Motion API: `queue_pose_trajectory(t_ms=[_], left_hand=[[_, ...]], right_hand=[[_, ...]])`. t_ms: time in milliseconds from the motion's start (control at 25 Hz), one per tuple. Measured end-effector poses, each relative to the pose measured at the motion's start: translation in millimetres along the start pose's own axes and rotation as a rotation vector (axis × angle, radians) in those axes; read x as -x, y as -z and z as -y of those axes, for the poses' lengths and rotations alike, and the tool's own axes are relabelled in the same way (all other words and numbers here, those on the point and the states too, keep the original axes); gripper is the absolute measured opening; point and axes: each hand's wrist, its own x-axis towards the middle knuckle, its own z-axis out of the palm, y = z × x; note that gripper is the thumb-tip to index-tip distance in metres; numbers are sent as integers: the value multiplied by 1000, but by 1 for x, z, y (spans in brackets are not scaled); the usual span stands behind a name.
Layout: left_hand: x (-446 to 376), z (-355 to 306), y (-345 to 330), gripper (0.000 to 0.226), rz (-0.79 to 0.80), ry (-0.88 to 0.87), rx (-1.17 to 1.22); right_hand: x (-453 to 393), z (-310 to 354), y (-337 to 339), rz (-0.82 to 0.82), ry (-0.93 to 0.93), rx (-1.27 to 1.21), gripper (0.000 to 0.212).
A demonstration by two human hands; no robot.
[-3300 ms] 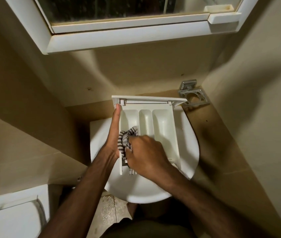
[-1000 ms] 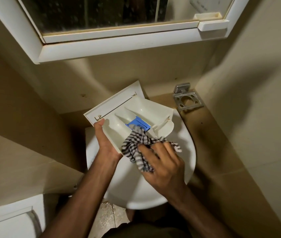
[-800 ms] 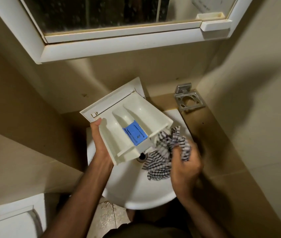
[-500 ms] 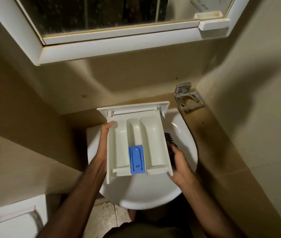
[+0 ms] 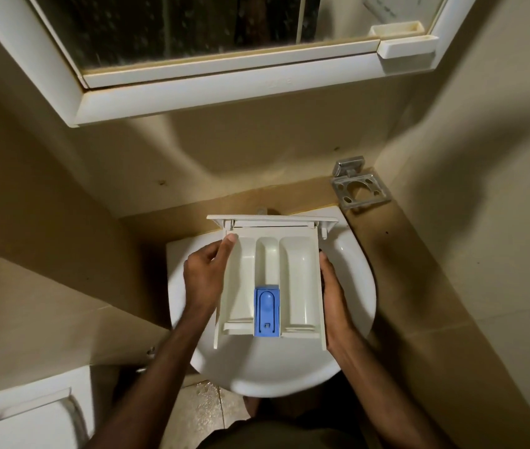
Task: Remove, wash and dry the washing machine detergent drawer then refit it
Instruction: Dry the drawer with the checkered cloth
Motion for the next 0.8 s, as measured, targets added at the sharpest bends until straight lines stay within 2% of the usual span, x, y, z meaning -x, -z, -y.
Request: queue_pose_trajectory(t_ms=[40,120,240,280,360,480,560,680,800], left_hand=[[4,2,-4,30,-80,-20,-71],[11,7,-12,56,-121,-5,-220],[27,5,-27,106,0,112,-307],[30,8,-29,115,31,124,-292],[30,16,-31,109,29,148,-222],[25,16,-32,77,120,178,-239],[23,18,-30,84,200,189,-256],[17,25,-28,91,174,229,-233],[24,12,-22,60,94,276,-385]], right_hand=[[2,2,-3,-8,40,23,57],[6,4,-11,-65,130,66,47],[13,2,-18,-116,228,126,41],[16,2,-21,-116,260,151,41],[24,4,-26,-134,320,198,38],[33,4,-31,-146,371,229,37],[39,0,-36,-145,419,289,43],[46,-2,-43,-141,519,443,42],[52,-1,-50,-78,653,576,39]])
